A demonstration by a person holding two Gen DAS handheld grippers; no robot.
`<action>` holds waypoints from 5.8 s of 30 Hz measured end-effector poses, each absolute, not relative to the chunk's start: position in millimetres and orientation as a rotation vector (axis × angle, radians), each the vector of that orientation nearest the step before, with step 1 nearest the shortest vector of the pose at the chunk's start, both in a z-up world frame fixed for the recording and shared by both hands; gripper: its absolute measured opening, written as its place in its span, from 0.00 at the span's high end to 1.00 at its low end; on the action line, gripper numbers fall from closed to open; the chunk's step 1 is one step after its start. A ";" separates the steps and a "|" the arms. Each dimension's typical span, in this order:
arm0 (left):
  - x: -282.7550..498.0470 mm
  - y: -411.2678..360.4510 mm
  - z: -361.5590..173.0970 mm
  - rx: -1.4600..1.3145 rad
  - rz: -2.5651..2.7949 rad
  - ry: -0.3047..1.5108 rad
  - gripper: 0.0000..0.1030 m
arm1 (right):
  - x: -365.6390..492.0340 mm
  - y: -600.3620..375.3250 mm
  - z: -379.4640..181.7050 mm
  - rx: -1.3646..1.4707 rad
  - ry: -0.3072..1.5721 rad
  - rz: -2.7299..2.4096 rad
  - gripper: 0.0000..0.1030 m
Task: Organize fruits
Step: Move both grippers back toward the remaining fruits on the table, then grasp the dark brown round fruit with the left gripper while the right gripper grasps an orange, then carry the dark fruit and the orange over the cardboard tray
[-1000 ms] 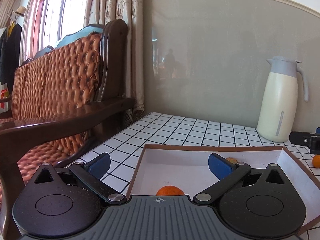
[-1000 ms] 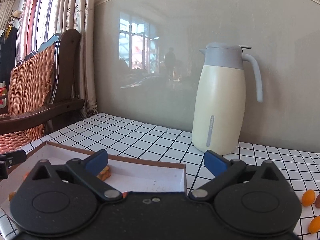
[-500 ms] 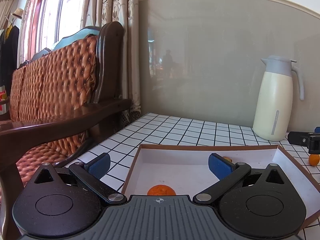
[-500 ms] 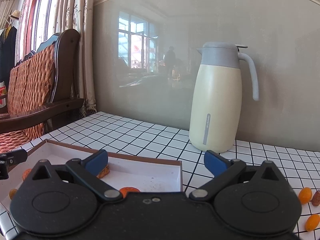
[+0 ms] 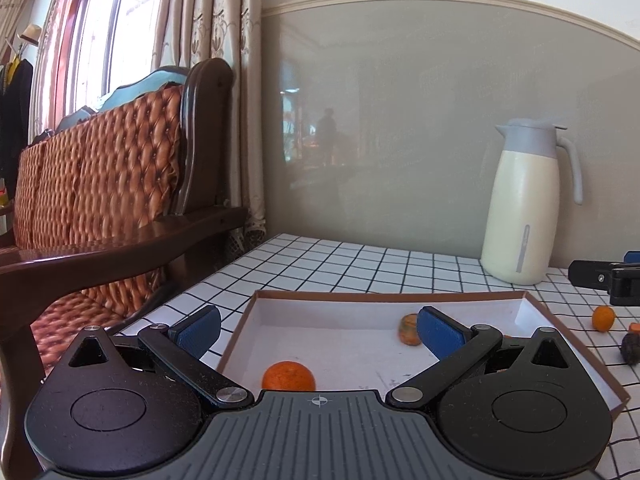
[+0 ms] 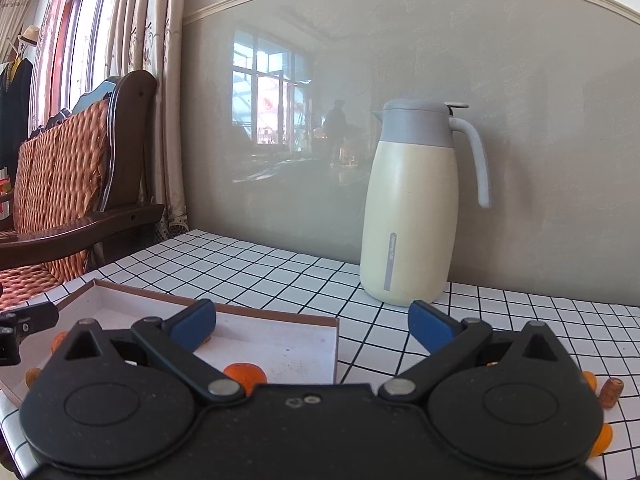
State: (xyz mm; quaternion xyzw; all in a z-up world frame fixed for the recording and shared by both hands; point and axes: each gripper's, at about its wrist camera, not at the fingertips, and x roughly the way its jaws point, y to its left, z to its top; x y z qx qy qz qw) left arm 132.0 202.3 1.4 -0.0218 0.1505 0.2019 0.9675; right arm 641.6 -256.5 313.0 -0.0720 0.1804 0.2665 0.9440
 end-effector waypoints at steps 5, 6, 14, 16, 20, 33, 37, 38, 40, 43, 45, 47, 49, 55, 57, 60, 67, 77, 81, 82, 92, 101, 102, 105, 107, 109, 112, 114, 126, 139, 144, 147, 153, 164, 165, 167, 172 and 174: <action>127.0 183.0 5.7 -0.038 0.391 0.287 0.00 | 634.9 -274.1 317.1 -0.147 0.361 0.525 0.06; 125.9 179.7 6.4 -0.038 0.387 0.285 0.00 | 633.8 -278.8 317.9 -0.148 0.359 0.520 0.06; 116.1 147.4 6.4 -0.031 0.335 0.287 0.00 | 626.9 -317.9 325.2 -0.137 0.345 0.466 0.06; 115.1 138.5 7.5 -0.024 0.320 0.281 0.00 | 623.4 -328.2 326.2 -0.133 0.344 0.454 0.06; 115.6 119.8 7.5 -0.011 0.287 0.282 0.00 | 614.4 -348.4 327.5 -0.134 0.341 0.431 0.06; 119.7 53.7 9.1 0.028 0.149 0.259 0.00 | 591.8 -416.3 327.5 -0.160 0.336 0.328 0.06; 126.7 29.4 6.6 0.045 0.101 0.268 0.00 | 590.4 -435.2 324.3 -0.172 0.343 0.295 0.06; 128.3 24.1 6.1 0.047 0.089 0.267 0.00 | 590.0 -440.9 322.7 -0.174 0.346 0.287 0.06; 132.9 10.9 4.5 0.054 0.068 0.269 0.00 | 590.6 -448.9 320.1 -0.179 0.354 0.275 0.06; 139.8 -5.7 2.4 0.064 0.047 0.275 0.00 | 592.6 -460.7 316.9 -0.180 0.365 0.260 0.07; 144.8 -13.7 0.8 0.067 0.033 0.283 0.00 | 595.1 -467.1 315.5 -0.177 0.369 0.252 0.07; 151.1 -22.7 -1.3 0.066 0.019 0.290 0.00 | 599.4 -472.3 312.5 -0.179 0.376 0.245 0.07; 158.8 -34.6 -3.2 0.075 0.000 0.289 0.00 | 604.6 -474.7 308.8 -0.181 0.388 0.239 0.08; 177.7 -62.9 -17.2 0.120 -0.020 0.295 0.00 | 618.8 -476.7 296.2 -0.207 0.407 0.228 0.11; 185.1 -65.6 -21.2 0.106 -0.030 0.315 0.00 | 626.2 -477.7 288.5 -0.209 0.432 0.227 0.13; 198.8 -70.3 -27.8 0.109 -0.032 0.351 0.00 | 638.5 -476.4 281.0 -0.208 0.458 0.238 0.23; 229.3 -76.9 -35.1 0.116 -0.047 0.385 0.00 | 662.0 -472.8 270.4 -0.176 0.497 0.248 0.34; 262.0 -75.0 -53.5 0.068 -0.046 0.498 0.23 | 685.9 -465.0 257.4 -0.197 0.570 0.248 0.46; 270.0 -76.1 -56.2 0.061 -0.053 0.533 0.25 | 696.5 -459.1 254.2 -0.207 0.593 0.258 0.55; 272.4 -76.9 -57.2 0.062 -0.056 0.542 0.25 | 698.5 -458.1 253.6 -0.210 0.599 0.258 0.57; 291.2 -85.5 -60.7 0.063 -0.083 0.587 0.39 | 711.3 -458.2 249.9 -0.208 0.643 0.261 0.65; 295.8 -87.4 -63.1 0.055 -0.114 0.615 0.59 | 713.5 -458.1 249.2 -0.191 0.657 0.267 0.77; 294.7 -86.6 -62.5 0.052 -0.113 0.607 0.59 | 712.8 -458.7 250.1 -0.189 0.654 0.264 0.77; 291.2 -86.3 -60.8 0.050 -0.116 0.592 0.60 | 709.7 -460.8 254.2 -0.181 0.640 0.254 0.77; 288.5 -87.0 -59.6 0.050 -0.122 0.591 0.60 | 708.2 -461.4 257.1 -0.175 0.631 0.248 0.77; 284.2 -87.5 -55.1 0.052 -0.127 0.580 0.60 | 706.2 -462.8 260.1 -0.170 0.622 0.244 0.77; 276.0 -87.2 -46.1 0.054 -0.130 0.556 0.60 | 701.3 -464.0 266.4 -0.166 0.608 0.239 0.77; 269.4 -85.2 -39.7 0.056 -0.133 0.542 0.60 | 697.6 -463.1 271.9 -0.166 0.599 0.239 0.77; 227.6 -72.5 -9.0 0.062 -0.144 0.470 0.60 | 663.3 -453.7 305.5 -0.165 0.524 0.244 0.77; 177.4 -24.9 -0.6 0.043 -0.073 0.434 0.59 | 630.9 -432.5 322.8 -0.155 0.477 0.284 0.77; 158.3 -3.7 2.1 0.043 -0.024 0.411 0.59 | 616.9 -413.0 328.0 -0.163 0.463 0.329 0.77; 149.2 9.4 4.5 0.054 0.006 0.396 0.59 | 611.9 -399.7 330.6 -0.171 0.453 0.358 0.77; 136.3 41.2 9.0 0.047 0.064 0.377 0.60 | 602.8 -371.6 330.9 -0.202 0.434 0.427 0.77; 120.8 91.1 14.6 0.025 0.156 0.345 0.59 | 589.5 -319.9 333.9 -0.231 0.384 0.546 0.77; 120.0 95.1 14.8 0.021 0.163 0.343 0.59 | 588.5 -315.7 333.9 -0.234 0.382 0.555 0.77; 119.6 103.9 14.7 0.017 0.179 0.341 0.59 | 587.6 -307.9 333.7 -0.238 0.379 0.570 0.77; 114.9 122.9 14.8 0.007 0.214 0.339 0.59 | 584.7 -289.9 332.7 -0.244 0.376 0.601 0.77; 112.6 129.7 15.3 0.002 0.227 0.337 0.59 | 583.1 -283.1 332.2 -0.247 0.374 0.613 0.77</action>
